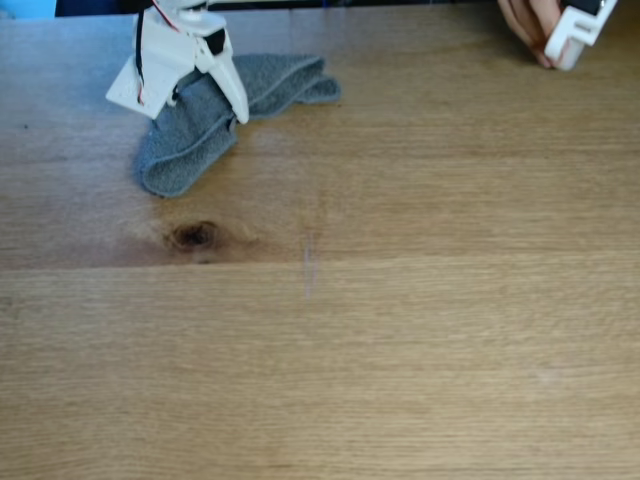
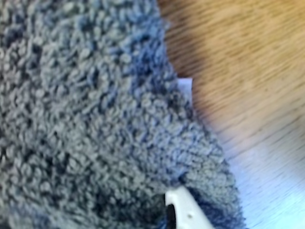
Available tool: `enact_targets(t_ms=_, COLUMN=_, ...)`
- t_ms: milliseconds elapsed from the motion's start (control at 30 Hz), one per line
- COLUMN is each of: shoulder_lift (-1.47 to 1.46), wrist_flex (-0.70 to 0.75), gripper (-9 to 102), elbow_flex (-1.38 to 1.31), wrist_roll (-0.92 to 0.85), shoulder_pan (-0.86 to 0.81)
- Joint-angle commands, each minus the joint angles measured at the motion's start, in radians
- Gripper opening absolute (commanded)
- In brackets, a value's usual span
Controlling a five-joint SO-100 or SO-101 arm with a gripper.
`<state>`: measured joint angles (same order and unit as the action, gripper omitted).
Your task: Clean the area in front of the robot
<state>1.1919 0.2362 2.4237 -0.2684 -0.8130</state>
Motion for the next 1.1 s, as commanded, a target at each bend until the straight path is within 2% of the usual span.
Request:
enact_targets(t_ms=0, shoulder_lift=-0.028, wrist_flex=-0.031, gripper=32, elbow_flex=-0.054, wrist_roll=-0.002, shoulder_pan=-0.002)
enact_targets(t_ms=367, shoulder_lift=0.031, wrist_flex=-0.025, gripper=2, elbow_flex=-0.044, wrist_roll=0.101, shoulder_pan=0.028)
enact_targets(t_ms=533, shoulder_lift=0.225, wrist_flex=0.041, gripper=0, elbow_flex=-0.037, wrist_roll=0.192, shoulder_pan=0.052)
enact_targets(t_ms=600, shoulder_lift=0.339, wrist_flex=0.097, gripper=0, elbow_flex=-0.038, wrist_roll=0.215, shoulder_pan=0.072)
enact_targets(t_ms=767, shoulder_lift=0.67, wrist_flex=0.35, gripper=0, elbow_flex=-0.052, wrist_roll=0.35, shoulder_pan=0.19)
enact_targets(t_ms=900, shoulder_lift=0.917, wrist_flex=0.499, gripper=0, elbow_flex=-0.052, wrist_roll=0.414, shoulder_pan=0.367)
enact_targets(t_ms=1067, shoulder_lift=1.167, wrist_flex=0.655, gripper=0, elbow_flex=-0.052, wrist_roll=0.414, shoulder_pan=0.644)
